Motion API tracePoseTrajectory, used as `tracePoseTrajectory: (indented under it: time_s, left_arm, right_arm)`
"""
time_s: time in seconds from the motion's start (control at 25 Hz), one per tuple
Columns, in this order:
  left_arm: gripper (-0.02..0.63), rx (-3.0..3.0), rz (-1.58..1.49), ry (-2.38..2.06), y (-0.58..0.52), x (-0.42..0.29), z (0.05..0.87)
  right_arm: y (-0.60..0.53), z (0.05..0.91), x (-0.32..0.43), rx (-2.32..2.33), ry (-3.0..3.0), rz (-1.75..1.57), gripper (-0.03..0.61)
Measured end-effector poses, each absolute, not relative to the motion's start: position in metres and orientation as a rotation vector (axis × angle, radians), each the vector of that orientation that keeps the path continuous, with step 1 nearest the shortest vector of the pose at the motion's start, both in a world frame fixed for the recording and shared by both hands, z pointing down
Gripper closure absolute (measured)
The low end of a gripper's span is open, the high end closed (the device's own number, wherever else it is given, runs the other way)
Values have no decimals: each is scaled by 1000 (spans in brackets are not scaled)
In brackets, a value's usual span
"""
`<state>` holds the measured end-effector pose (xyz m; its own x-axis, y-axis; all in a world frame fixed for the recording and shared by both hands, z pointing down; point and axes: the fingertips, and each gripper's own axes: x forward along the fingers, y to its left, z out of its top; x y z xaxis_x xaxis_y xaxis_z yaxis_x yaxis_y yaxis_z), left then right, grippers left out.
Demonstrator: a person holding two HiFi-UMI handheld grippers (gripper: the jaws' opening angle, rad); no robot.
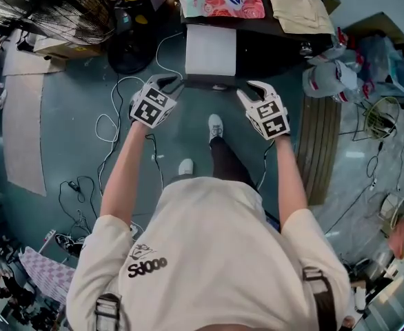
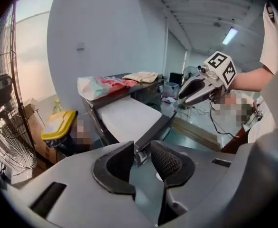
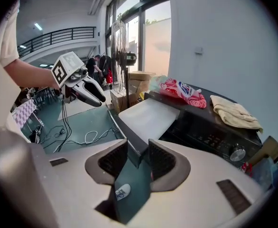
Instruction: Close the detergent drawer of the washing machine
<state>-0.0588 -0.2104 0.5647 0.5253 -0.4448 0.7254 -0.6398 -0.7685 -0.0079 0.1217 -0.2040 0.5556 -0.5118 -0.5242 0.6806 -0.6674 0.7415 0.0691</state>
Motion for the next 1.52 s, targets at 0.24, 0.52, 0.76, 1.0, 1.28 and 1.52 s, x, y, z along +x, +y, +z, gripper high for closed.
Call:
tracePoseTrajectory:
  time_s: [0.24,0.52,0.76,1.0,1.28,1.52]
  left_arm:
    - [488,2439,1129,-850,-219,-58,598]
    - [489,2398,1185,-800,-218,-55,626]
    - [518,2406,1160,-792,-220,-54,631]
    - [531,2424,1178,-755,-221,-57,630]
    - [532,2427,1174,-757,-223,-56,629]
    - [534,2427,1175,-762,-222,-56,626]
  right_arm:
    - [-214,587,115,828,-2226,343,460]
    - [-210,626,114,782,-2157,383,473]
    - [-206,630,112,769,-2149,378,505]
    - [-208,629,111,767,-2134,351,506]
    - [-210,628,111,773,-2137,362,506]
    - [-210,626,111,759,-2138,356,506]
